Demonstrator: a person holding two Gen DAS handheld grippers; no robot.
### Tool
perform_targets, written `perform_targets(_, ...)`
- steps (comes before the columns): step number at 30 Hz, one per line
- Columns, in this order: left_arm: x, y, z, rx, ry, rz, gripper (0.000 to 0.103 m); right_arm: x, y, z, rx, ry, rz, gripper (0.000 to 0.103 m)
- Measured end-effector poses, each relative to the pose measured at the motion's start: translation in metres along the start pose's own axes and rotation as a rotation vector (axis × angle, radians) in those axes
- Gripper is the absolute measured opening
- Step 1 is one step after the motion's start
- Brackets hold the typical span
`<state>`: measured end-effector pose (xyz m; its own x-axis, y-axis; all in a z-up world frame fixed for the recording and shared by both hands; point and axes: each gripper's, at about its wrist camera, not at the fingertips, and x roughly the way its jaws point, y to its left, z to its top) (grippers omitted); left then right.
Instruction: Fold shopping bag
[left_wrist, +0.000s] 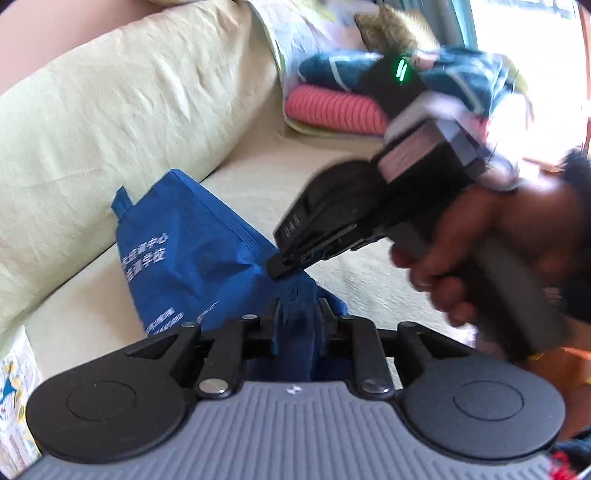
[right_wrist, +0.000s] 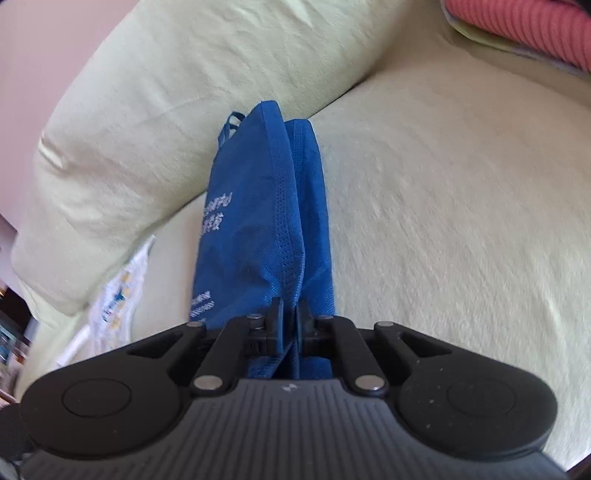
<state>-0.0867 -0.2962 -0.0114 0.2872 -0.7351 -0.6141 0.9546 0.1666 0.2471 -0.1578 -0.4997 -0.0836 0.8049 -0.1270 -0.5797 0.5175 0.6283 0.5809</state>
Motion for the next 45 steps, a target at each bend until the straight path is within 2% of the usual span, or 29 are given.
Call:
perform_targets(3,-0.011,0.020,-0.003,-0.051,0.003,0.048,0.024,0.005,-0.006,0.001,0.000,0.016,-0.020,0.006)
perform_targets(7,0.013,0.035,-0.009,-0.077,0.060,0.090,0.016,0.006,-0.005,0.004,-0.007,0.007,-0.031,0.006)
perform_targets(10,0.031,0.026,-0.017,-0.047,0.112,0.033,0.014,0.003,-0.001,0.002,-0.024,0.002,-0.060,0.006)
perform_targets(11,0.034,0.020,-0.021,-0.025,0.123,0.027,0.009,0.002,-0.001,0.000,-0.030,0.004,-0.071,0.006)
perform_targets(12,0.038,0.015,-0.025,-0.003,0.134,0.022,0.009,0.000,-0.001,-0.002,-0.034,0.004,-0.082,0.007)
perform_targets(16,0.050,0.005,-0.036,0.021,0.167,0.018,0.008,-0.010,0.005,-0.005,-0.052,-0.023,-0.133,0.022)
perform_targets(18,0.052,0.005,-0.036,0.014,0.169,0.011,0.008,-0.023,0.016,-0.007,-0.094,-0.079,-0.164,0.022)
perform_targets(20,0.052,0.005,-0.038,0.010,0.169,0.004,0.008,-0.040,0.031,-0.012,-0.162,-0.153,-0.161,0.022)
perform_targets(21,0.051,0.005,-0.039,0.008,0.168,0.002,0.008,-0.048,0.040,-0.018,-0.204,-0.172,-0.123,0.022)
perform_targets(22,0.051,0.006,-0.040,0.007,0.167,0.000,0.008,-0.053,0.047,-0.024,-0.244,-0.168,-0.077,0.019)
perform_targets(24,0.051,0.005,-0.045,0.005,0.156,-0.003,0.008,-0.050,0.052,-0.037,-0.273,-0.096,-0.054,0.015)
perform_targets(25,0.051,0.005,-0.046,0.005,0.155,-0.004,0.008,-0.045,0.050,-0.044,-0.275,-0.060,-0.073,0.014)
perform_targets(28,0.044,0.012,-0.042,0.017,0.159,-0.002,0.010,-0.034,0.033,-0.057,-0.234,-0.018,-0.124,0.000)
perform_targets(30,0.034,0.019,-0.036,0.019,0.145,0.002,0.011,-0.034,0.023,-0.057,-0.209,-0.029,-0.108,0.000)
perform_targets(33,0.018,0.036,-0.015,0.054,0.066,0.029,0.012,-0.034,0.019,-0.053,-0.202,-0.017,-0.085,0.000)
perform_targets(35,0.027,0.049,0.000,0.093,0.025,0.026,0.012,-0.034,0.018,-0.053,-0.206,-0.019,-0.076,0.000)
perform_targets(38,0.056,0.063,0.011,0.142,0.048,-0.096,0.012,-0.036,0.017,-0.055,-0.193,-0.026,-0.072,0.000)
perform_targets(39,0.067,0.066,0.012,0.164,0.061,-0.155,0.012,-0.035,0.018,-0.055,-0.190,-0.025,-0.071,0.000)
perform_targets(40,0.081,0.067,0.013,0.206,0.072,-0.253,0.012,-0.035,0.018,-0.055,-0.187,-0.024,-0.070,0.000)
perform_targets(42,0.094,0.065,0.012,0.280,0.063,-0.360,0.012,-0.035,0.017,-0.054,-0.183,-0.016,-0.062,0.000)
perform_targets(43,0.106,0.066,0.012,0.346,0.055,-0.425,0.016,-0.035,0.016,-0.052,-0.177,-0.010,-0.055,0.000)
perform_targets(44,0.113,0.067,0.013,0.375,0.055,-0.444,0.026,-0.035,0.014,-0.052,-0.173,-0.006,-0.050,0.000)
perform_targets(45,0.122,0.070,0.015,0.401,0.055,-0.468,0.027,-0.034,0.013,-0.051,-0.169,-0.001,-0.045,0.000)
